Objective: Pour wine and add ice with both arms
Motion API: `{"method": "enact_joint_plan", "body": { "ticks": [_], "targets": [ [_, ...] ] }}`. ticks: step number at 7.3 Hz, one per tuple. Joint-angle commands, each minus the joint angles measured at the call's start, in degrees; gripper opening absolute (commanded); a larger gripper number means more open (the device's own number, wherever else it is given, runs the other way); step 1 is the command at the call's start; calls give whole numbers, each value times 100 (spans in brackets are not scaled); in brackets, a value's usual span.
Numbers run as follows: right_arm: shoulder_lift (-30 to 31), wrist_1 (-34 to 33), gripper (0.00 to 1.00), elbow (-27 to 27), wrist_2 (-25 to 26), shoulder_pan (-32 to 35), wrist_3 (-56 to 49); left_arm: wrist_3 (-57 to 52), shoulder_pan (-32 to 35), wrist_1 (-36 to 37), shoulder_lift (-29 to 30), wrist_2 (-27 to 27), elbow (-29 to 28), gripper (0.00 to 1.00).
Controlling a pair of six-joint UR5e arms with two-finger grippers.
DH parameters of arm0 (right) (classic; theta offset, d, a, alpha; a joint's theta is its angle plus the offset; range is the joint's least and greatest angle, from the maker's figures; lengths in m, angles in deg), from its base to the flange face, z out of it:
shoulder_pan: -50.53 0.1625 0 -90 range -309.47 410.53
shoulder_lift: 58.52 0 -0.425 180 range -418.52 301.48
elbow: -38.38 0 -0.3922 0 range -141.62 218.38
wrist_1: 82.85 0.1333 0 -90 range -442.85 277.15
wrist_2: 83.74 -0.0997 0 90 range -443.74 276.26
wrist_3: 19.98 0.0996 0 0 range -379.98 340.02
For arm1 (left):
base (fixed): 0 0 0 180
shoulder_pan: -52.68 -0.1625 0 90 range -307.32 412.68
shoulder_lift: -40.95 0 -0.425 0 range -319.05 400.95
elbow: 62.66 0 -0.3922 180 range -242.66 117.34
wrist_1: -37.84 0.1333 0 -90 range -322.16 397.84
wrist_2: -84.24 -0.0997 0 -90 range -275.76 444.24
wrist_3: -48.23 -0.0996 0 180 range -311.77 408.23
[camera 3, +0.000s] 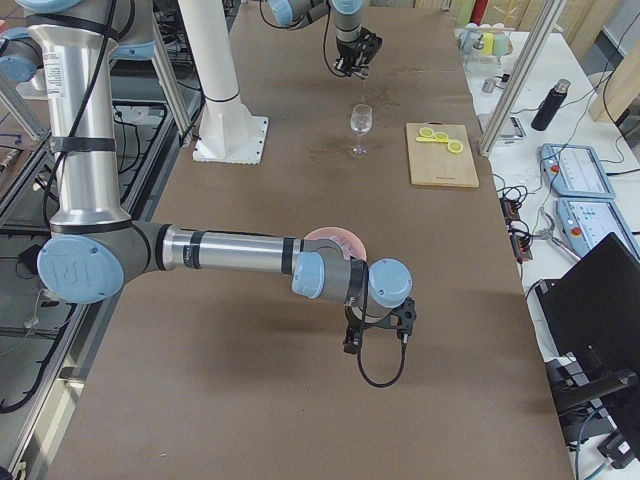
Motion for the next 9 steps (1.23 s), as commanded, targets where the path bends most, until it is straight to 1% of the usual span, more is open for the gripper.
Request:
{"method": "enact_joint_plan", "body": {
  "ticks": [1,2,3,4,5,6,7,8,9],
  "targets": [
    [-17,0,100,11,-1,0,0,47,0,-134,-70,3,150,0],
    [-34,0,100,11,-1,0,0,212,8,-509,-471,-6,665,0],
    [-52,9,100,11,-1,0,0,483,26,-1183,-1198,-32,1419,0],
    [-52,9,100,54,-1,0,-9,495,183,-1503,-1501,-41,1748,0],
    [-95,9,100,81,8,0,-9,512,402,-1915,-1678,-41,1969,0],
    [-139,9,100,90,16,0,-9,730,595,-2415,-2097,-50,2337,0],
    [-209,9,100,81,69,0,-9,863,884,-3499,-2824,-102,2575,0],
    [-271,9,100,81,69,0,-17,960,1166,-4328,-3518,-103,2760,0],
    [-315,18,100,116,78,0,-18,961,1464,-4980,-4030,-112,2823,0]
  ]
}}
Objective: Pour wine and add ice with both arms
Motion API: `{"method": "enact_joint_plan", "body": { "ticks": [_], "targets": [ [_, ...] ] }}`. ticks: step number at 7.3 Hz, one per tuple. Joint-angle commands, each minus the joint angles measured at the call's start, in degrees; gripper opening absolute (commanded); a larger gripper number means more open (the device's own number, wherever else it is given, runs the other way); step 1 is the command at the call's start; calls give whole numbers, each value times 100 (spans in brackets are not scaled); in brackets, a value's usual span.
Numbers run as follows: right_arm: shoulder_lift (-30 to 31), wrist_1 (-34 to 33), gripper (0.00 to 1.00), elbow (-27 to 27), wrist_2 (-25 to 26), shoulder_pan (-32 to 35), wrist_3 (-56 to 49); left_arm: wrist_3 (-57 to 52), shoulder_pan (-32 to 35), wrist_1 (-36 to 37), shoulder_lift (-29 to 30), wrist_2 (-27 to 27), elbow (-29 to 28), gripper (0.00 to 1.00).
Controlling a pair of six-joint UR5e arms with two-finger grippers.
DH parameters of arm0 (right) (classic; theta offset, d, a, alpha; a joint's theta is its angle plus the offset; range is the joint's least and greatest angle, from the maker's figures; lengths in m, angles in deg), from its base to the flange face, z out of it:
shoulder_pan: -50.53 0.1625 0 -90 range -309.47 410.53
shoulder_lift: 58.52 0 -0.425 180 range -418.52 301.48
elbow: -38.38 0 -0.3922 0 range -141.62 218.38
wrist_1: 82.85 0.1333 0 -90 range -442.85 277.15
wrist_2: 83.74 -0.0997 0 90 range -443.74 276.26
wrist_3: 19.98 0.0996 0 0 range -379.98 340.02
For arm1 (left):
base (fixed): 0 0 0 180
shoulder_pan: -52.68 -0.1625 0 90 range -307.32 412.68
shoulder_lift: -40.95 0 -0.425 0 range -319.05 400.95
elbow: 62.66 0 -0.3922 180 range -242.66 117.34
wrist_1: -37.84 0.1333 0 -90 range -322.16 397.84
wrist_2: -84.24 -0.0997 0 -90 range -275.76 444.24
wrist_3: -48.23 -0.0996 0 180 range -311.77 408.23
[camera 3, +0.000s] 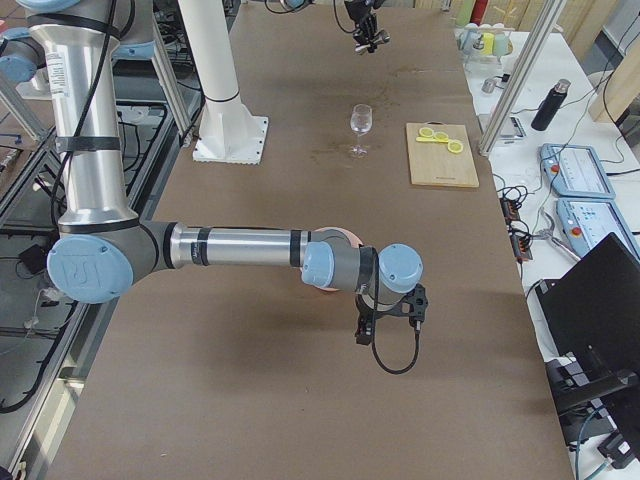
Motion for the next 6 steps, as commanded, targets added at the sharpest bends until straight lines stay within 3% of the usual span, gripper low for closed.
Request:
{"method": "enact_joint_plan", "body": {
  "ticks": [1,3,4,6],
  "targets": [
    [-120,-10,100,122,-3,0,6,62,566,-1527,-1151,-84,158,0],
    [-129,-2,100,132,23,0,6,62,612,-2748,-1951,-574,35,0],
    [-146,-10,100,132,119,0,-3,183,612,-3729,-2416,-742,-174,0],
    [-216,-10,100,132,155,-9,6,465,603,-6388,-3060,-1119,-1400,0]
  ]
}}
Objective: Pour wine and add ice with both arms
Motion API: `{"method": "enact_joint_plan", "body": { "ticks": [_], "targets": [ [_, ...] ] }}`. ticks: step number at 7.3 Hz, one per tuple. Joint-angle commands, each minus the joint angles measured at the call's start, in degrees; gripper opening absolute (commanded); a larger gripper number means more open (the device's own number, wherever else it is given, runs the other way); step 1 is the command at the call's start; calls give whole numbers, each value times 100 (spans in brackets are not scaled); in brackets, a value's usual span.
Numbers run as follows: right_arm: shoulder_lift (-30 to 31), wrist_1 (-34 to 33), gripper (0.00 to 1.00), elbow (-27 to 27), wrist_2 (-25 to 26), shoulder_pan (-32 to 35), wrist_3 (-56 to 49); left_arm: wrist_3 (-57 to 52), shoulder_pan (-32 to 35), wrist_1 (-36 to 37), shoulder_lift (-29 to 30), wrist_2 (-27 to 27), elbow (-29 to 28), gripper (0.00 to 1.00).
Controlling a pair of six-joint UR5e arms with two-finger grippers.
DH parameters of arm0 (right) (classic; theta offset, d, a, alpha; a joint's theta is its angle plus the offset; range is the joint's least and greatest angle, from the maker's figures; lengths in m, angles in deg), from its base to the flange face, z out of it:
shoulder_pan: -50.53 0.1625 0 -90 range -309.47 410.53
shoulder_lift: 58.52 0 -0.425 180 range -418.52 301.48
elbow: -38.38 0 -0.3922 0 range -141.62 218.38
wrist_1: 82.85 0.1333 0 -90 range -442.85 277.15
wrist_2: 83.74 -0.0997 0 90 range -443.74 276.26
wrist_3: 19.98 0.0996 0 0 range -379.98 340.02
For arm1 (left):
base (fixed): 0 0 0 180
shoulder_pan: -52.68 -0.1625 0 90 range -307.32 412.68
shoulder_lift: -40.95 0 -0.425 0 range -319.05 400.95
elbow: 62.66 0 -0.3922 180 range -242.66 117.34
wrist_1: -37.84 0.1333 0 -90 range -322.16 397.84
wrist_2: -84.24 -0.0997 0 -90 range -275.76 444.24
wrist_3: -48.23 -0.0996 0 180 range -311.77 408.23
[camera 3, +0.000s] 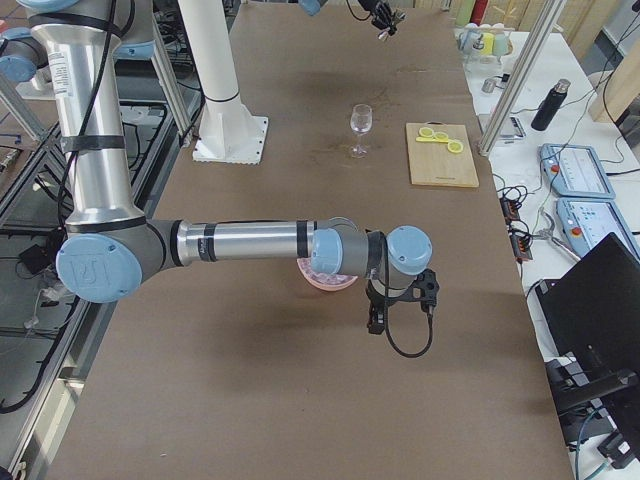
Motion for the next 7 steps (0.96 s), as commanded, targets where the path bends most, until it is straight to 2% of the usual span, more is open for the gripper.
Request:
{"method": "enact_joint_plan", "body": {
  "ticks": [1,2,3,5,7],
  "targets": [
    [-88,-14,100,-3,36,-24,2,156,-4,-2818,-615,-322,-1402,0],
    [-149,-14,100,6,44,-50,2,444,-4,-3614,-704,-323,-2036,0],
    [-167,-31,100,-3,44,-50,2,708,-30,-4022,-705,-462,-2512,0],
    [-211,-40,100,-3,149,-102,-7,928,-144,-4210,-696,-1173,-2824,0],
    [-211,-40,100,-3,185,-94,2,1298,-197,-4428,-696,-1315,-3052,0]
  ]
}}
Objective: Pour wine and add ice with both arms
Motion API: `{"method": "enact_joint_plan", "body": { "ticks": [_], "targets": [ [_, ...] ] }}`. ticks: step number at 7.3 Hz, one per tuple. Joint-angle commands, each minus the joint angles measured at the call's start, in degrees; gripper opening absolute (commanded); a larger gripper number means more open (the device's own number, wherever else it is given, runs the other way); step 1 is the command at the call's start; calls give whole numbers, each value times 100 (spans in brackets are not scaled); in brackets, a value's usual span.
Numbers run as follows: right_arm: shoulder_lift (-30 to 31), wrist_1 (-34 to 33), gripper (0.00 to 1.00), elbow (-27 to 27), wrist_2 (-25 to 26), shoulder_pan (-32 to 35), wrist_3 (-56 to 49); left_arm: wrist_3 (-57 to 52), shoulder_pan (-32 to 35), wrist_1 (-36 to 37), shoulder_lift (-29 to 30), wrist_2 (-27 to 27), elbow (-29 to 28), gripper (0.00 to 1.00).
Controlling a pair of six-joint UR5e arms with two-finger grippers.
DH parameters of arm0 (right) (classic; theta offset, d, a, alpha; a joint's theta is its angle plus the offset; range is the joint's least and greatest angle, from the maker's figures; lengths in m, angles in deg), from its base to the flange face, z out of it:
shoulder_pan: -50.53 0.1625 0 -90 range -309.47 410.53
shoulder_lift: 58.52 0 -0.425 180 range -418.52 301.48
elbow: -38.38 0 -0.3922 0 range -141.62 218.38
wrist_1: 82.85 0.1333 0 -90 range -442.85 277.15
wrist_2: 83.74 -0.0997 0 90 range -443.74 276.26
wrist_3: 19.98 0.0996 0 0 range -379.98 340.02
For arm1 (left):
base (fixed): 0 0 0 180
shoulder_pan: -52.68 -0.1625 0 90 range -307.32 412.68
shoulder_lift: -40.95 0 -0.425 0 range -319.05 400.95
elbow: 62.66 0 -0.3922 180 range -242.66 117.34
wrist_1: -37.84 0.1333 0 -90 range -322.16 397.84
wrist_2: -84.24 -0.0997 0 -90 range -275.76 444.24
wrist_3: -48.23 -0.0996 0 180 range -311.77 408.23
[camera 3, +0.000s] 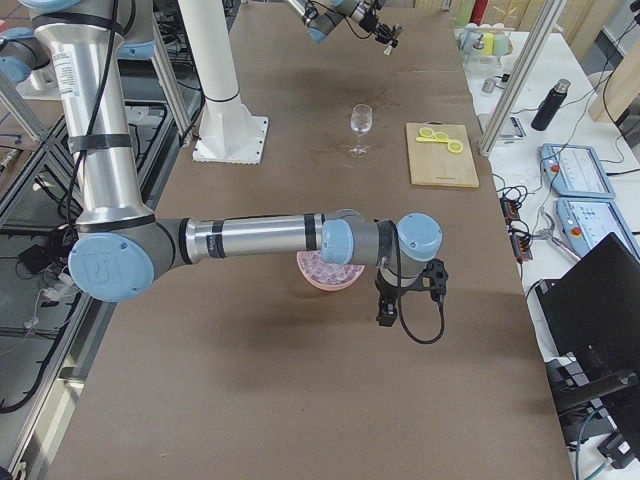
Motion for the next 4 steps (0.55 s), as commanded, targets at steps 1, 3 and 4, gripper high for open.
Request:
{"method": "enact_joint_plan", "body": {
  "ticks": [1,3,4],
  "targets": [
    [22,25,100,-18,4,-1,15,429,-224,-429,3,-426,-299,0],
    [22,26,100,-53,-31,-1,24,843,-986,-344,3,-1548,-309,0],
    [22,34,100,-70,-32,-1,16,853,-1121,-178,-6,-1719,-300,0]
  ]
}}
